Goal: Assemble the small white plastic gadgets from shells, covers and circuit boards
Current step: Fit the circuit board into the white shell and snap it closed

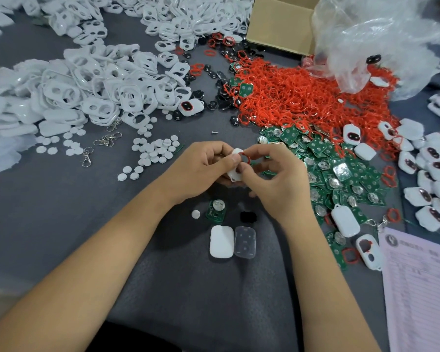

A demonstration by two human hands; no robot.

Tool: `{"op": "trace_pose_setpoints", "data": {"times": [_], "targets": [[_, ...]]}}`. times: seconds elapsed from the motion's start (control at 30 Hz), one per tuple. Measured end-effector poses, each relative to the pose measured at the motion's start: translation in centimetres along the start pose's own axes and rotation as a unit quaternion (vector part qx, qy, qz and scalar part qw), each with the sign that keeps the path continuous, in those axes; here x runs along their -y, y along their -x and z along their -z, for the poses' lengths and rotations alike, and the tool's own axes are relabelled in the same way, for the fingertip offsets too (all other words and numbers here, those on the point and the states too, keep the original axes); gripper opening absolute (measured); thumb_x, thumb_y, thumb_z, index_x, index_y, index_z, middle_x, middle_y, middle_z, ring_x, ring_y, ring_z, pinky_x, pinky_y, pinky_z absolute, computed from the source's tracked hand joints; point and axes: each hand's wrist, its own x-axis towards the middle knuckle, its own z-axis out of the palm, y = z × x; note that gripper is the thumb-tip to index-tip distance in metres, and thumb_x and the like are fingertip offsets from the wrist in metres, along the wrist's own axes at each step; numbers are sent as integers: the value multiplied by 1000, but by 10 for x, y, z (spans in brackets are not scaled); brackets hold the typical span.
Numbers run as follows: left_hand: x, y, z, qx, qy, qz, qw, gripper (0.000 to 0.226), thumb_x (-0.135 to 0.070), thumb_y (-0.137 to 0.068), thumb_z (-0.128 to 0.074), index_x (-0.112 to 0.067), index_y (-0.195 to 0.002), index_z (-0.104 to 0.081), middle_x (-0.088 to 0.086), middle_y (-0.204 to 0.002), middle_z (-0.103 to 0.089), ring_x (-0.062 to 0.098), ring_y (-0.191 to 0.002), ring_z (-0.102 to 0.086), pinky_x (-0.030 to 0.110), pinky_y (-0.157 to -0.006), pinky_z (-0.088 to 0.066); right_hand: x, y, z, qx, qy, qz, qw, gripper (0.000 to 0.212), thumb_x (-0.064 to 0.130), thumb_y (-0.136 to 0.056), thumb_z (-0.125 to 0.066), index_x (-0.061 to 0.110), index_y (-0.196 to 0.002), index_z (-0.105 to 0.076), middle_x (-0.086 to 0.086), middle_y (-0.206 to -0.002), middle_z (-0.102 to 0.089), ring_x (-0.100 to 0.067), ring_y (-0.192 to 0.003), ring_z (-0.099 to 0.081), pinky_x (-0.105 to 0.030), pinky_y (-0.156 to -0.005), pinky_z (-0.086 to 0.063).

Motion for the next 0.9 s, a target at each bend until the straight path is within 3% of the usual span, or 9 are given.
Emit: {"op": "trace_pose_setpoints", "data": {"times": [0.17,0.27,0.4,0.67,0.8,0.9], "targets": [[0,-1,2,-16,3,-1,1000,23,-19,-107,-57,-2,-107,-72,11,-89,-77,20,-80,-76,26,-71,-62,2,1,-2,-21,31,29,999,19,20,-90,-78,23,-109,-74,5,-105,-65,-17,-83,-71,-47,-64,-61],[1,-1,2,-5,13,-12,1000,28,-25,-109,-53,-6,-118,-72,13,-99,-78,26,-89,-78,29,-73,-63,4,1,-4,-15,17,1,1000,26,21,-96,-73,22,-122,-71,3,-111,-67,-18,-85,-71,-45,-67,-61],[0,-1,1,9,27,-10,1000,33,-32,-104,-57,-5,-117,-71,8,-98,-79,25,-92,-78,27,-75,-62,7,1,-3,-7,-31,-42,999,20,18,-100,-68,24,-118,-72,-4,-98,-75,-14,-47,-65,-23,-41,-49],[2,-1,0,13,29,-6,999,15,-18,-105,-60,-9,-111,-71,6,-92,-79,20,-88,-78,26,-75,-62,9,2,-1,44,-137,-100,985,29,8,-99,-66,32,-114,-71,-6,-94,-76,-12,-66,-69,-27,-48,-54],[3,-2,1,2,26,-5,1000,13,-16,-104,-62,-9,-110,-71,10,-96,-79,29,-91,-78,34,-80,-64,11,1,-1,38,-200,-129,971,19,13,-101,-66,27,-112,-74,-1,-93,-77,-13,-66,-68,-25,-48,-53],[3,-2,-1,-8,14,-18,1000,14,-20,-103,-65,-12,-112,-72,7,-96,-79,25,-87,-78,30,-76,-64,12,1,-2,20,-221,-158,962,15,16,-101,-66,22,-113,-74,-3,-89,-77,-17,-67,-68,-23,-48,-51]]}}
